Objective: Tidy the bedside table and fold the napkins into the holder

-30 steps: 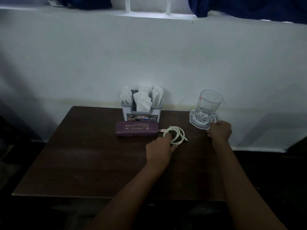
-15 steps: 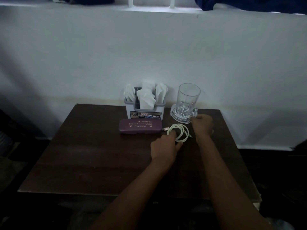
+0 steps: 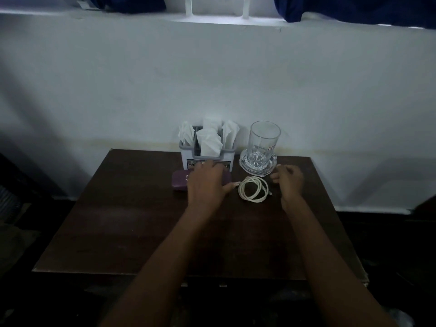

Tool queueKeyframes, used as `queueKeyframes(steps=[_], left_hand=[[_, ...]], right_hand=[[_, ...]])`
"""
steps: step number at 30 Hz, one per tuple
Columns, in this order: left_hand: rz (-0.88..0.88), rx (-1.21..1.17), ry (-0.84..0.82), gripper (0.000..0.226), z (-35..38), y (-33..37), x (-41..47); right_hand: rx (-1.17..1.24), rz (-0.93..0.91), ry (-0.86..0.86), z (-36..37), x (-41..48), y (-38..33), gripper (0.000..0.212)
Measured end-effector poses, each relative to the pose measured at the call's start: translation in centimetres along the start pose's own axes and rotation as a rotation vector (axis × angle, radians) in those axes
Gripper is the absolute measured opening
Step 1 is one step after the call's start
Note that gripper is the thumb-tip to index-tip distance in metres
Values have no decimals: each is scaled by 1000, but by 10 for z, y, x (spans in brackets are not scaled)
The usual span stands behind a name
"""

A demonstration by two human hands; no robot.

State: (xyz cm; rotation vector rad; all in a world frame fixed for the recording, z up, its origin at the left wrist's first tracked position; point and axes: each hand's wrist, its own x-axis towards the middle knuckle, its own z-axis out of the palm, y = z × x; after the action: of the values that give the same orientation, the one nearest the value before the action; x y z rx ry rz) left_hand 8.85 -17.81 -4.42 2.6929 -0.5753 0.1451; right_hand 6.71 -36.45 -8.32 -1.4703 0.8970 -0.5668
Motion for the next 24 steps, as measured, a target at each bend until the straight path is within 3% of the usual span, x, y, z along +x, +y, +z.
queueKeyframes(steps=[5,8,12,24], left_hand=[[8,76,-62,59,-1,-39,-1],[8,106,-107,66,2,-50,-1],[4,120,-103,58,3,-52,1],[39,122,-130,57,-4,-61,1]], right_hand=[[-155,-107,-277,-15,-10,-1,8],[-241,-107,-365,-17,-12,1,13],[-356,-112,-384,-14,-13,5,32],[-309,-109,-387,-11,-16,2,25]])
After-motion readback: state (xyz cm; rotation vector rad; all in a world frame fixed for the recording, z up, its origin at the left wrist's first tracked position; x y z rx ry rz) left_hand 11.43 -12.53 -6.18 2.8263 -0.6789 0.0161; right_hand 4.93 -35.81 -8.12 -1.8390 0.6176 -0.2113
